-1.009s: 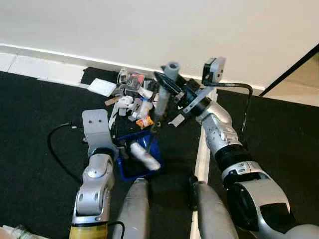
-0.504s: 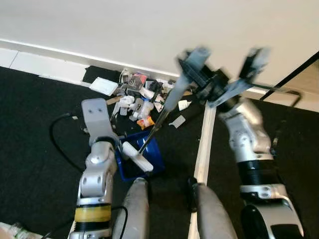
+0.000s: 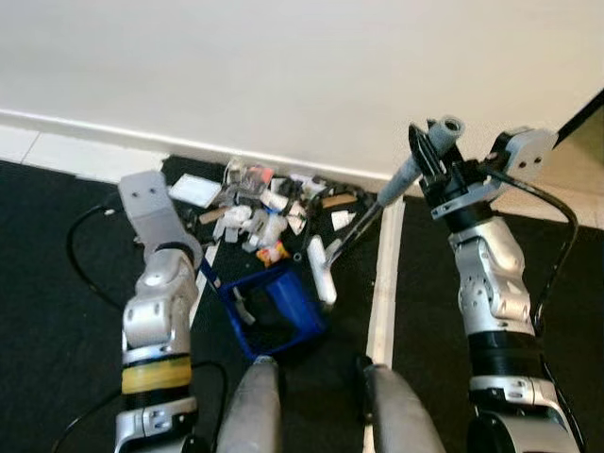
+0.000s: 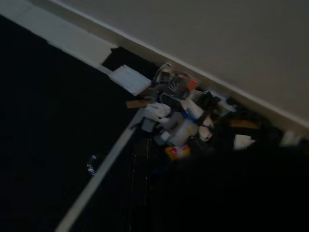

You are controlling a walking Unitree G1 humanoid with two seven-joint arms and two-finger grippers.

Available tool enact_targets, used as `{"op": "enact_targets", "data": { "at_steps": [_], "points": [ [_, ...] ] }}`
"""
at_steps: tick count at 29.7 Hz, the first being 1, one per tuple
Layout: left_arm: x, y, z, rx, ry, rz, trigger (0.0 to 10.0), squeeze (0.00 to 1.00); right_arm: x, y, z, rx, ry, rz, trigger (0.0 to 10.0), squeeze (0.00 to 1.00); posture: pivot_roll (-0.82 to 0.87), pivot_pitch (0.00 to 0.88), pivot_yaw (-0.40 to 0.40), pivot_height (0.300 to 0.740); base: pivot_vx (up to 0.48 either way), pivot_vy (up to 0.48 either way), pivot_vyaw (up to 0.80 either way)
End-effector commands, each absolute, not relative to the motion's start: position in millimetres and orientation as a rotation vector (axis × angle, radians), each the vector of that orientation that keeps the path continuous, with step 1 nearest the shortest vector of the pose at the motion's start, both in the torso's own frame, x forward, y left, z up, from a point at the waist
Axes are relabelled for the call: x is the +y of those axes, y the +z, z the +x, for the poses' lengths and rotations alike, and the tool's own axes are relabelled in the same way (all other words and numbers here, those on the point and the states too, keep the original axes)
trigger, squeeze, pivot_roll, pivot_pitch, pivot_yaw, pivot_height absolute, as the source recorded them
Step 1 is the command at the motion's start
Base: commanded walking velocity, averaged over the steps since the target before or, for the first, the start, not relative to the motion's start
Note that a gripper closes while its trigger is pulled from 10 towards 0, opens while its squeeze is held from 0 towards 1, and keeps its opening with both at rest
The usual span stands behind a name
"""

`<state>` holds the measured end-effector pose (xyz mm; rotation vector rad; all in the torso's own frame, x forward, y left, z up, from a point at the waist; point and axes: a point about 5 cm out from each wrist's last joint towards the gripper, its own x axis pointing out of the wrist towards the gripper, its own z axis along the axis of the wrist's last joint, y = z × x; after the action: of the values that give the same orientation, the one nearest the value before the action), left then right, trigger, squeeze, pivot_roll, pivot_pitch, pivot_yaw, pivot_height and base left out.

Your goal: Sweep floor

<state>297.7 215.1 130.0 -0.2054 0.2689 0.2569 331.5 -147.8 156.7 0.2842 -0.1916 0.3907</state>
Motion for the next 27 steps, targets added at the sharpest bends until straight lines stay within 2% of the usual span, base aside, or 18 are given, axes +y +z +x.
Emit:
{"op": "enact_targets", "data": {
  "at_steps": [1, 8, 14, 18, 21, 27],
  "points": [
    [212.9, 149.9, 298.9, 0.185, 0.221, -0.231, 10.0, 0.00, -155.6, 155.8, 334.3, -0.181, 0.353, 0.266, 10.0, 0.00, 0.03, 0.056, -0.032, 0.740, 0.000, 0.000, 0.00],
    [204.5, 157.1, 298.6, 0.070, 0.205, -0.161, 10.0, 0.00, -162.0, 149.6, 343.6, -0.129, 0.303, 0.272, 10.0, 0.00, 0.03, 0.029, -0.047, 0.740, 0.000, 0.000, 0.00],
    [187.0, 151.5, 304.0, 0.065, 0.127, -0.051, 10.0, 0.00, -172.7, 158.0, 348.9, -0.146, 0.251, 0.178, 10.0, 0.00, 0.02, 0.020, -0.039, 0.740, 0.000, 0.000, 0.00],
    [175.5, 138.0, 303.3, 0.100, 0.041, 0.000, 10.0, 0.00, -182.8, 171.3, 350.3, -0.202, 0.254, 0.098, 10.0, 0.00, 0.01, 0.021, -0.027, 0.740, 0.000, 0.000, 0.00],
    [167.4, 117.8, 300.3, 0.154, -0.016, 0.047, 10.0, 0.00, -187.1, 182.0, 350.2, -0.237, 0.296, 0.103, 10.0, 0.00, -0.01, 0.019, -0.021, 0.740, 0.000, 0.000, 0.00],
    [168.3, 94.6, 299.7, 0.218, 0.027, 0.010, 10.0, 0.00, -191.5, 174.1, 339.7, -0.180, 0.417, 0.020, 10.0, 0.00, -0.02, 0.018, -0.024, 0.740, 0.000, 0.000, 0.00]
  ]
}}
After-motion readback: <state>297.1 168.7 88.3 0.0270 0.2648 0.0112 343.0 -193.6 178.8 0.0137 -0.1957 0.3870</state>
